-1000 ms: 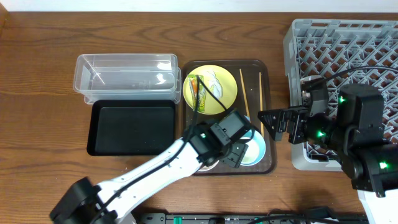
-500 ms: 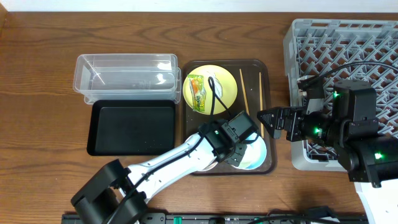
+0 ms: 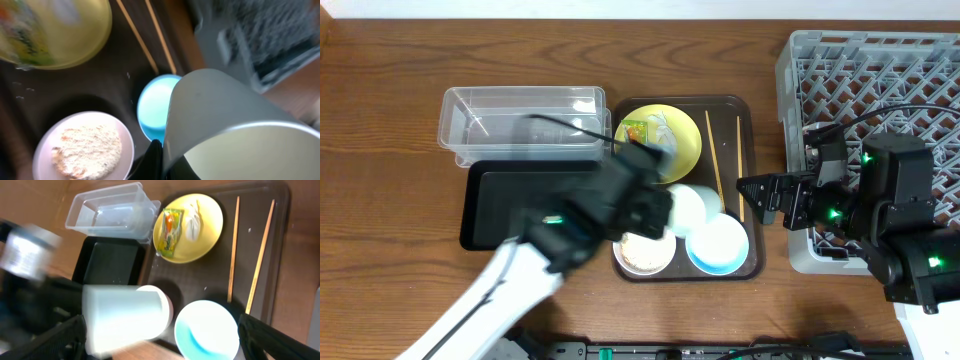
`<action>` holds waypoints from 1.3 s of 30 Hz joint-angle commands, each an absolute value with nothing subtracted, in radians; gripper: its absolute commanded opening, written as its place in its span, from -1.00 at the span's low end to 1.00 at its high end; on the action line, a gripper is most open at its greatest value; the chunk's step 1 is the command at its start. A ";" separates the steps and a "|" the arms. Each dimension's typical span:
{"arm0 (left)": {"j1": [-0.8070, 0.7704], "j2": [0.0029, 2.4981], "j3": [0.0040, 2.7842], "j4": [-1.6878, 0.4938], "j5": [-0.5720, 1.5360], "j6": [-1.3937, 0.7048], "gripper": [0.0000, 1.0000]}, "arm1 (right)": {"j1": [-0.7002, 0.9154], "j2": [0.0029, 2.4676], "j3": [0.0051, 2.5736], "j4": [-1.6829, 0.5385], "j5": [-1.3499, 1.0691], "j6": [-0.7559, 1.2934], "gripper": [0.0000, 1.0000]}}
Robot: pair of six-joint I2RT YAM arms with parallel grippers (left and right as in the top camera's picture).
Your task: Sort waste into correct bins and load items into the dishwasher rack
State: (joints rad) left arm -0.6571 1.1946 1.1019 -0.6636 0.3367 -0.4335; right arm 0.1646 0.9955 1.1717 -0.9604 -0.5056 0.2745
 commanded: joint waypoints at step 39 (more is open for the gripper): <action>-0.202 1.119 1.123 -0.620 1.496 -0.259 -0.76 | 0.461 1.083 1.190 -0.524 -1.114 0.033 0.14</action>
State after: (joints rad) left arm -0.2028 1.1168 1.1023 -0.6216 1.4796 -0.2737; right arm 0.4515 1.0855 1.1736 -0.5289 -1.1511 0.0311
